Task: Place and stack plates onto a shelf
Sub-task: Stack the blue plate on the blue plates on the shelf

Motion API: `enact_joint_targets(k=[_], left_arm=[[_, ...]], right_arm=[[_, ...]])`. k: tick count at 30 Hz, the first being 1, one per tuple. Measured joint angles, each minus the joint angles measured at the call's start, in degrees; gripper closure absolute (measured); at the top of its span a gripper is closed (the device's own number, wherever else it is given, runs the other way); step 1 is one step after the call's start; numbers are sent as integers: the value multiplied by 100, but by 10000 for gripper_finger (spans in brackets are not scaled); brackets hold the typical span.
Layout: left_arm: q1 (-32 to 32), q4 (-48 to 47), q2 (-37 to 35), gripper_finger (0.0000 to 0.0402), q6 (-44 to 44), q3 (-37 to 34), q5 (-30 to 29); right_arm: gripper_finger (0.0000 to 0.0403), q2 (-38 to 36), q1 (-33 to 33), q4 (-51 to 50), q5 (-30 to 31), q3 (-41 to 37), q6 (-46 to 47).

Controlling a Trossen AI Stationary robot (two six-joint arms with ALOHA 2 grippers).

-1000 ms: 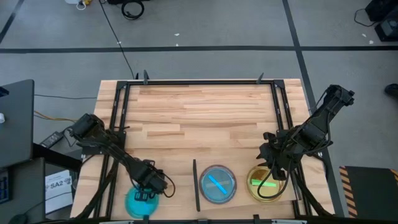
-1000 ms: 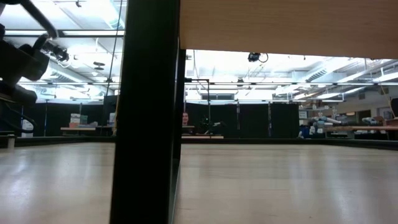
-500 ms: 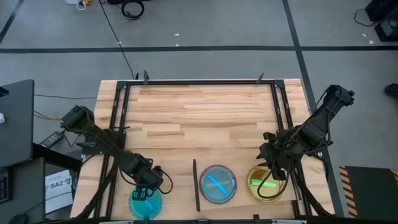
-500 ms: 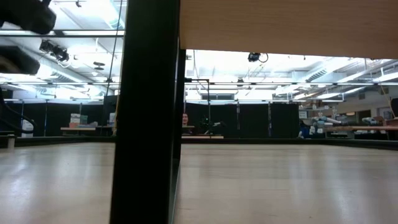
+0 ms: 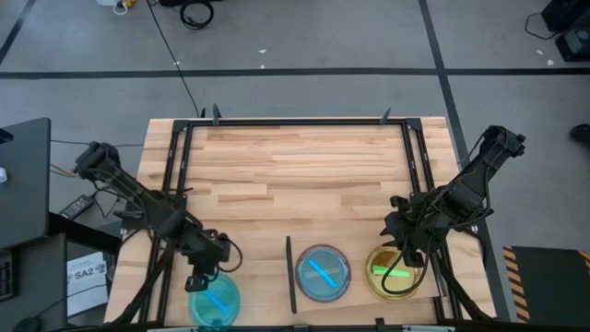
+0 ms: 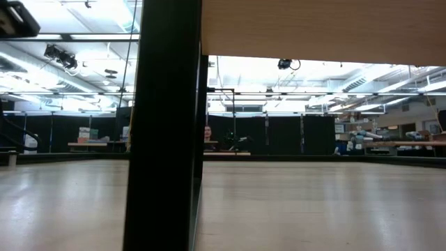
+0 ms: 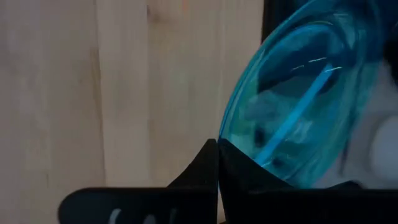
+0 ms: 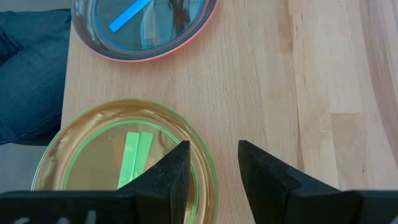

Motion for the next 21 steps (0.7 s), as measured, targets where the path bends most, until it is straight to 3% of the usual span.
enact_joint_targets(k=[10,21], left_arm=[[658,456,-675,399,-575,4,-4],[1384,2251,-782,399,-877,4,406]], right_arm=[[261,0,-1,1,0,0,0],[261,0,0,-1,0,0,0]])
